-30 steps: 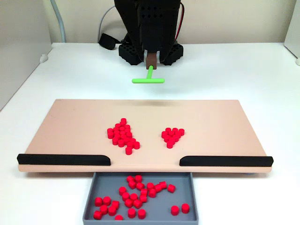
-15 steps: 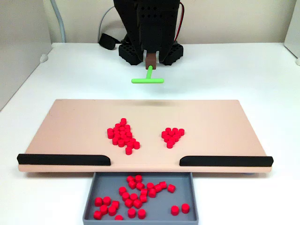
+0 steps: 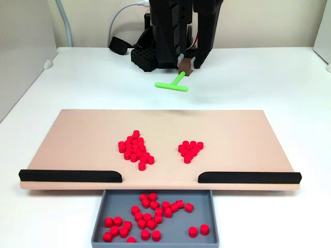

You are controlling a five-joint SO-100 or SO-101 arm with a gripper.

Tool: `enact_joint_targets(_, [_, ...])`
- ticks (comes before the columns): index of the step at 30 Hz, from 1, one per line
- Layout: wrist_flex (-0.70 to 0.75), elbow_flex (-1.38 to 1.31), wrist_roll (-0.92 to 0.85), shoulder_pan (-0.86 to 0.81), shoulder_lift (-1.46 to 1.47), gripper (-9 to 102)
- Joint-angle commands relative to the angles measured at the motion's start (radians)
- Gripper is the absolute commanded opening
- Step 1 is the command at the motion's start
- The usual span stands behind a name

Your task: Push granules from left to the grey container

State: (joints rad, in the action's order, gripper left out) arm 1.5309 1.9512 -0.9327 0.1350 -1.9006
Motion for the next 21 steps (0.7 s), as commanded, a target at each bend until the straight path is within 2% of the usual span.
enact_joint_targets(1, [0.0,-0.02,0.179,0.018,0.005,0])
enact_joint_targets(9, [0.0,-0.043,0.52,0.133,-0.038,0])
enact_joint_targets(21, [-0.014,-0.25,0.881,0.181,0.215,0])
